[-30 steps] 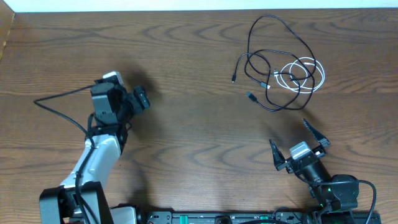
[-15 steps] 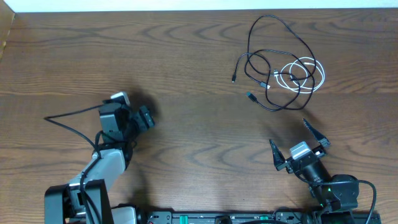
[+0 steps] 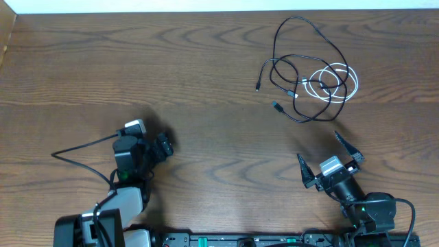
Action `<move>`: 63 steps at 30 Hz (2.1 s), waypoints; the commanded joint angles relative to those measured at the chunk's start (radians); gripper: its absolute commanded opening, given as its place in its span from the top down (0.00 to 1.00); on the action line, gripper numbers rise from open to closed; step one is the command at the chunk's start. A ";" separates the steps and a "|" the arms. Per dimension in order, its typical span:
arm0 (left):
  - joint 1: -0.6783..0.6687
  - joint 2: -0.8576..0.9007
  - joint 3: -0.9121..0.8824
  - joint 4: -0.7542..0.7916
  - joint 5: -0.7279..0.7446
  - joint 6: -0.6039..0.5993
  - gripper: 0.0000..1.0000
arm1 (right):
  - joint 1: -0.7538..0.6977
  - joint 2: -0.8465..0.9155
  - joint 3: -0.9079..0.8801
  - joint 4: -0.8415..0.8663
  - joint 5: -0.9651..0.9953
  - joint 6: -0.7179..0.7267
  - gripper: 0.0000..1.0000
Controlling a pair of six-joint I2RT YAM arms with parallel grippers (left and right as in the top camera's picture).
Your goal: Untangle cables
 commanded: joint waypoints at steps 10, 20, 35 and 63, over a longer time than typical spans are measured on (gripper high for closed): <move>-0.002 -0.105 -0.075 -0.008 0.009 0.016 0.08 | -0.006 -0.006 -0.002 -0.006 0.013 0.011 0.01; -0.002 -0.195 -0.168 -0.019 0.008 0.016 0.08 | -0.006 -0.006 -0.002 -0.006 0.013 0.011 0.01; -0.002 -0.419 -0.168 -0.246 0.000 0.009 0.08 | -0.006 -0.006 -0.002 -0.006 0.013 0.011 0.01; 0.000 -1.360 -0.168 -0.645 0.008 0.005 0.08 | -0.006 -0.006 -0.002 -0.006 0.013 0.011 0.01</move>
